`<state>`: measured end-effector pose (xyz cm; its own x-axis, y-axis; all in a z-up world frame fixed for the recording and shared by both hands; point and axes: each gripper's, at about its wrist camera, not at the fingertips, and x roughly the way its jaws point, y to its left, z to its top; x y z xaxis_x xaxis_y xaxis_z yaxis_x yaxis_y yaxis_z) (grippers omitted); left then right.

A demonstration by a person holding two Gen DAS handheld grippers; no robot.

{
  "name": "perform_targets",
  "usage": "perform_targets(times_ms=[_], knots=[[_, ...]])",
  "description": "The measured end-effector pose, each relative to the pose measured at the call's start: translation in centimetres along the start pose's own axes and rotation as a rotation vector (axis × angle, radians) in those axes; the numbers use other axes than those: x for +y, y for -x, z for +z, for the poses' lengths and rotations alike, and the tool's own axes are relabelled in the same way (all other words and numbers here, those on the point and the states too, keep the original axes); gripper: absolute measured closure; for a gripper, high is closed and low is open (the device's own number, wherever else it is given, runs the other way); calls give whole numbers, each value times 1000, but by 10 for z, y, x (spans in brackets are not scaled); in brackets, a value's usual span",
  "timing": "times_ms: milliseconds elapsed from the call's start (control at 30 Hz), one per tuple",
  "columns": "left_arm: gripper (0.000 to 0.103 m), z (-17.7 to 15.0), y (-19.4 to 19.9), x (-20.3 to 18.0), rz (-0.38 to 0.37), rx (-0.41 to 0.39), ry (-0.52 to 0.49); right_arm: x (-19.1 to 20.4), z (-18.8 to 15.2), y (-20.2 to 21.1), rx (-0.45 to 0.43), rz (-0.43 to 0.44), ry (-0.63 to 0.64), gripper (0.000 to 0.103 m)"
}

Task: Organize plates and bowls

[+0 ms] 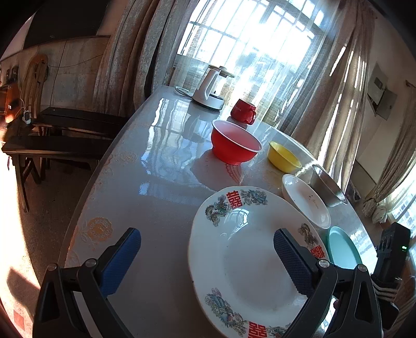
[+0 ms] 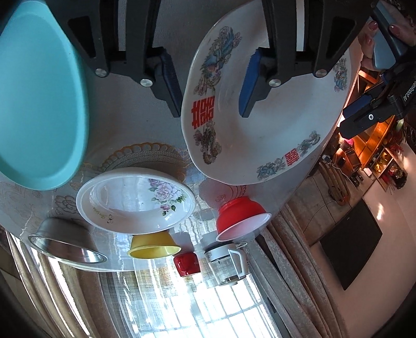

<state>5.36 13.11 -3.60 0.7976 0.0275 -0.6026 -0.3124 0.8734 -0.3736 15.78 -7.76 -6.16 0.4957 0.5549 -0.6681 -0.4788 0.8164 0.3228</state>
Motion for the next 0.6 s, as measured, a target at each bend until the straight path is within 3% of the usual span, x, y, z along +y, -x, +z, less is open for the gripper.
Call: perform_targets(times_ms=[433,600], knots=[[0,-2,-18,-10,-20,49,-67,-6,0,-4,9,68,-42,82],[2,-3,-27,-14,-9,86,-76,-7,-1,-3,8,79,-49,83]])
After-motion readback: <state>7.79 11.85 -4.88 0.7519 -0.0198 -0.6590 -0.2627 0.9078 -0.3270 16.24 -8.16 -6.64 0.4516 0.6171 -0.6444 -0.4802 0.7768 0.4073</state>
